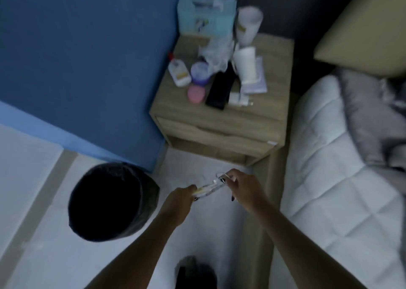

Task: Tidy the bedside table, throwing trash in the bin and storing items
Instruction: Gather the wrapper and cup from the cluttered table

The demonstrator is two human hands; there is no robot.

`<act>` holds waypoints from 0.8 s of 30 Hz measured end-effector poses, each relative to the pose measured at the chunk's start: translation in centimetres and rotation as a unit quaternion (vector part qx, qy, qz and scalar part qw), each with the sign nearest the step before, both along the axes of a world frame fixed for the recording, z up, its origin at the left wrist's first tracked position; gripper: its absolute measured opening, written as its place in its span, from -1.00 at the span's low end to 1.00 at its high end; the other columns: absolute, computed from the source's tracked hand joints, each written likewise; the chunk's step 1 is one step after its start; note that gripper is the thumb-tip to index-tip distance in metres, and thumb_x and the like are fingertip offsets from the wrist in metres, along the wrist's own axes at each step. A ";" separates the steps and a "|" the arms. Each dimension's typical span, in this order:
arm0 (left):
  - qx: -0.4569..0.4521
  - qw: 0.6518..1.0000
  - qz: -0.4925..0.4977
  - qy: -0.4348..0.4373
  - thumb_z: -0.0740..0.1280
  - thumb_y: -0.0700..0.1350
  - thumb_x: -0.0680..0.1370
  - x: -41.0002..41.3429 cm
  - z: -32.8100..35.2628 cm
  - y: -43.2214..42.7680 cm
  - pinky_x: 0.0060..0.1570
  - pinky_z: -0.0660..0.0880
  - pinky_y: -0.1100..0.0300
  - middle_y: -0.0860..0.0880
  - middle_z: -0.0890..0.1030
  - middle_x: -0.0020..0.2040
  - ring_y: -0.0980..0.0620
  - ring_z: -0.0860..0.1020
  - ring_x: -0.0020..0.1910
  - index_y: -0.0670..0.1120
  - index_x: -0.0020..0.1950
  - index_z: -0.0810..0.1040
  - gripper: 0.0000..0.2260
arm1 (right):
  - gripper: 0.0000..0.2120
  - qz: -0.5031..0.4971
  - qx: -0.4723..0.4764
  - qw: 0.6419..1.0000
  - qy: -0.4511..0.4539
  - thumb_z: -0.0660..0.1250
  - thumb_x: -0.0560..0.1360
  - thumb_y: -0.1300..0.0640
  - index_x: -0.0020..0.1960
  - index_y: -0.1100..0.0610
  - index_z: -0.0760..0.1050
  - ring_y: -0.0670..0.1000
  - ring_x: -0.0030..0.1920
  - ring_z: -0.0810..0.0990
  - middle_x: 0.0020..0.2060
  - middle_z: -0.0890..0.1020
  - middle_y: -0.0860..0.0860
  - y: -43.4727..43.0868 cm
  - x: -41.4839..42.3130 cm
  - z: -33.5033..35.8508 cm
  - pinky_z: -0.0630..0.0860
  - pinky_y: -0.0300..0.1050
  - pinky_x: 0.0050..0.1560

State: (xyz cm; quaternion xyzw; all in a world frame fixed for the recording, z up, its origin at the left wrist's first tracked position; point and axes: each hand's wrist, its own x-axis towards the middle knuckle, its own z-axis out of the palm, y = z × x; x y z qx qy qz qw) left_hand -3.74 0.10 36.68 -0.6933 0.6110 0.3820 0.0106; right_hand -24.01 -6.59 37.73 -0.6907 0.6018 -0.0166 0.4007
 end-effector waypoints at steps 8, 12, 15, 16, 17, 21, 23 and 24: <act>-0.144 0.988 0.026 0.046 0.21 -0.12 0.57 2.0 15.3 -6.5 -0.15 0.51 0.15 -0.09 0.68 -0.04 -0.06 0.65 -0.07 -0.04 0.22 0.49 -0.77 | -0.89 -0.042 -0.143 0.988 -0.037 0.24 0.57 0.04 0.02 -0.01 0.54 0.01 -0.33 0.63 -0.42 0.62 -0.02 -7.6 -0.6 21.3 0.52 -0.09 -0.25; -0.157 0.985 0.054 0.036 0.20 -0.10 0.60 3.7 20.0 -11.4 -0.02 0.47 0.12 -0.17 0.64 0.11 -0.14 0.60 0.10 -0.14 0.35 0.43 -0.67 | -0.91 -0.070 -0.222 0.971 -0.054 0.21 0.59 0.07 -0.03 0.00 0.48 -0.14 -0.42 0.52 -0.46 0.52 -0.12 -13.4 -0.6 28.5 0.32 -0.33 -0.38; -0.190 0.975 0.105 0.047 0.22 -0.11 0.60 5.2 22.4 -16.7 -0.13 0.41 0.20 -0.21 0.64 0.11 -0.17 0.61 0.08 -0.24 0.32 0.45 -0.67 | -0.87 -0.090 -0.276 0.956 -0.054 0.20 0.60 0.08 -0.02 0.07 0.50 0.03 -0.35 0.55 -0.39 0.56 -0.03 -18.2 -0.1 32.0 0.35 -0.14 -0.31; -0.198 0.969 0.139 0.058 0.25 -0.15 0.59 5.5 23.1 -18.3 -0.15 0.37 0.23 -0.21 0.65 0.09 -0.17 0.61 0.06 -0.26 0.27 0.48 -0.70 | -0.87 -0.097 -0.289 0.951 -0.059 0.20 0.60 0.09 -0.03 0.08 0.50 0.03 -0.37 0.53 -0.42 0.54 -0.06 -19.6 0.1 32.9 0.36 -0.13 -0.31; -0.200 0.962 0.172 0.066 0.28 -0.18 0.58 5.9 23.5 -20.0 -0.14 0.37 0.25 -0.21 0.65 0.08 -0.17 0.61 0.06 -0.26 0.24 0.50 -0.73 | -0.87 -0.102 -0.297 0.947 -0.063 0.20 0.60 0.10 -0.04 0.09 0.50 -0.01 -0.40 0.51 -0.44 0.51 -0.10 -21.1 0.4 33.7 0.35 -0.13 -0.32; -0.203 0.956 0.191 0.092 0.30 -0.18 0.56 6.3 24.1 -25.8 0.00 0.43 0.20 -0.18 0.63 0.15 -0.15 0.60 0.13 -0.23 0.24 0.50 -0.73 | -0.85 -0.114 -0.342 0.930 -0.074 0.19 0.60 0.11 -0.14 0.04 0.43 -0.04 -0.44 0.47 -0.45 0.48 -0.11 -26.2 0.9 36.2 0.28 -0.30 -0.41; -0.194 0.955 0.198 0.104 0.30 -0.18 0.56 5.9 24.4 -27.9 -0.01 0.42 0.20 -0.18 0.63 0.15 -0.15 0.59 0.13 -0.23 0.20 0.52 -0.76 | -0.82 -0.126 -0.360 0.920 -0.092 0.18 0.60 0.11 -0.19 0.00 0.39 -0.07 -0.46 0.48 -0.46 0.50 -0.10 -28.2 1.1 37.4 0.31 -0.37 -0.38; -0.193 0.952 0.208 0.116 0.30 -0.18 0.56 5.6 24.5 -28.9 0.00 0.40 0.22 -0.18 0.62 0.15 -0.14 0.58 0.14 -0.23 0.20 0.52 -0.76 | -0.81 -0.131 -0.367 0.916 -0.101 0.18 0.60 0.11 -0.20 -0.01 0.38 -0.06 -0.46 0.48 -0.47 0.50 -0.09 -29.1 1.1 37.9 0.32 -0.37 -0.38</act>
